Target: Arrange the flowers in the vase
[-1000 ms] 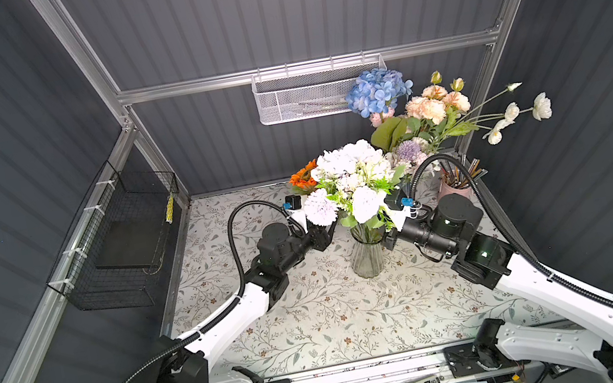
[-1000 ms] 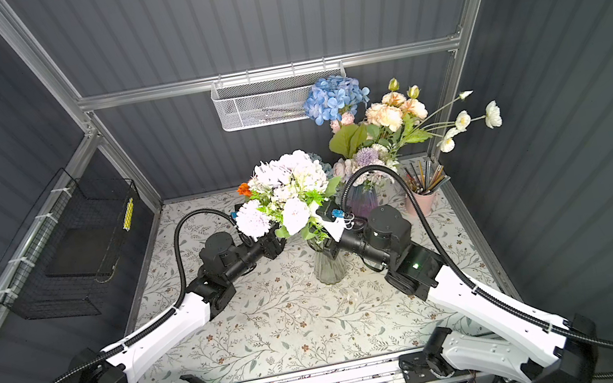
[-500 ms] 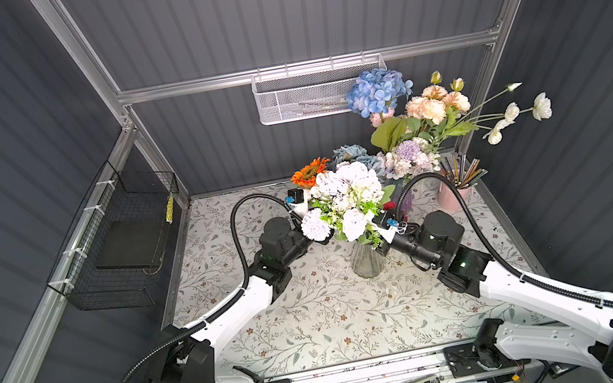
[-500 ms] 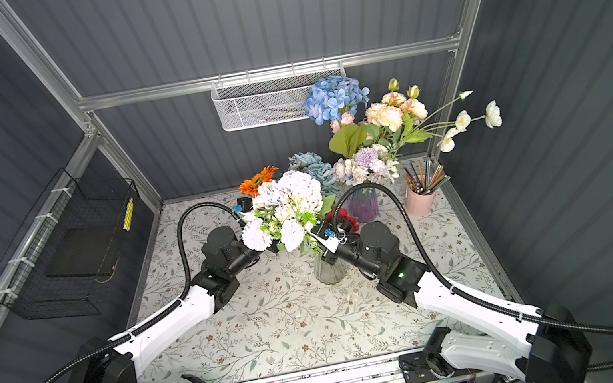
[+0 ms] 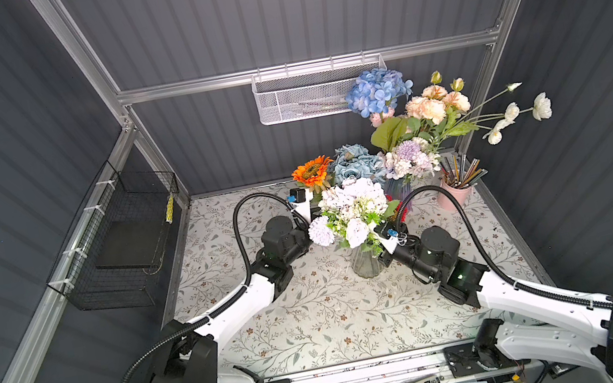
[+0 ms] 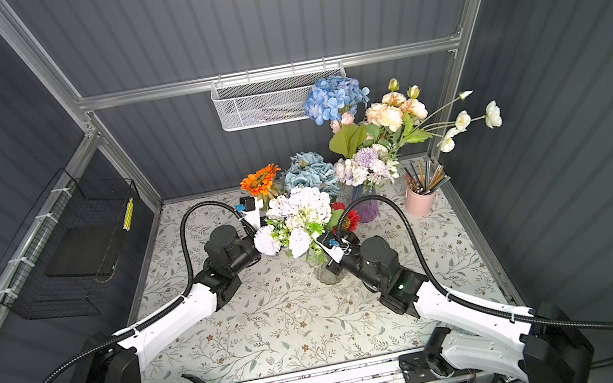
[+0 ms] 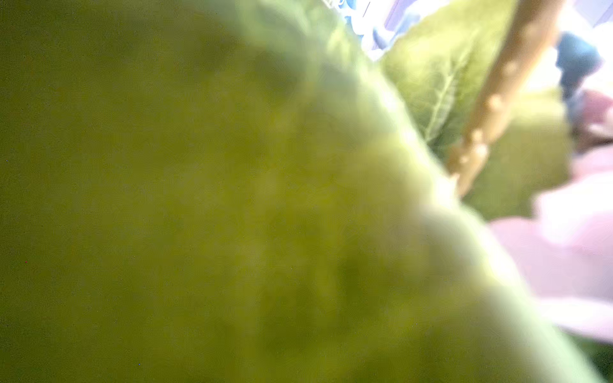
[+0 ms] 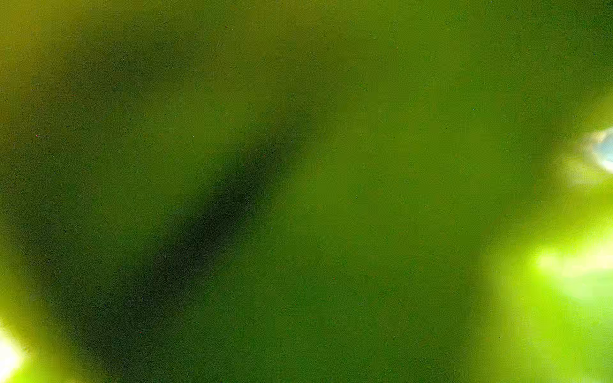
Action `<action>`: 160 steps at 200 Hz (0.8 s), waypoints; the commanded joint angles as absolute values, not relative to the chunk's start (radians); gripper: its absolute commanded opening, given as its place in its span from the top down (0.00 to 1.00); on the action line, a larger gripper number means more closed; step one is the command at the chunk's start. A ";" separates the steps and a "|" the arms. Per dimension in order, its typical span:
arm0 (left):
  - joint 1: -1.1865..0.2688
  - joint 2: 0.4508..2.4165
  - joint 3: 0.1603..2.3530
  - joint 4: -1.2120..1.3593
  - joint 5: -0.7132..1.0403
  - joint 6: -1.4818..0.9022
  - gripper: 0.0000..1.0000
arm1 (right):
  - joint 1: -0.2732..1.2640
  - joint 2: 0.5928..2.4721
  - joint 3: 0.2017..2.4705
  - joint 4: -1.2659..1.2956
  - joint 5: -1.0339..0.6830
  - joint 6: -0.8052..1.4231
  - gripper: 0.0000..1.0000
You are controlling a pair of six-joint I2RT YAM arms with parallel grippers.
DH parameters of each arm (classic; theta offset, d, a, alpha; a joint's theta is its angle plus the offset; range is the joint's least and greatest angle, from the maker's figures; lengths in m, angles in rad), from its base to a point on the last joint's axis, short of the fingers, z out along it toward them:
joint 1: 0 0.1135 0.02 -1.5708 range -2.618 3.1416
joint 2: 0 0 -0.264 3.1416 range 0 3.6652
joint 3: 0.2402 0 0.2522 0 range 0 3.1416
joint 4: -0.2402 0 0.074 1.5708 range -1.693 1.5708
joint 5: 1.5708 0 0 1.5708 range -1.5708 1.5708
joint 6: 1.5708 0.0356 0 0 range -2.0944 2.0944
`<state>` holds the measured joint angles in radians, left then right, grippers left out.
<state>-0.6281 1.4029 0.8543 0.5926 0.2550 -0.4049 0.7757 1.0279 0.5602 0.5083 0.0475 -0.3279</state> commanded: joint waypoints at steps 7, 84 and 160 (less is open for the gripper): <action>-0.624 1.401 0.884 0.615 0.262 -0.410 0.55 | 0.780 1.019 0.526 0.495 0.082 -0.265 1.00; -0.624 1.378 0.865 0.597 0.248 -0.399 0.55 | 0.782 0.983 0.492 0.437 0.100 -0.221 0.87; -0.624 1.365 0.871 0.574 0.247 -0.394 0.54 | 0.781 0.890 0.507 0.359 0.094 -0.212 0.46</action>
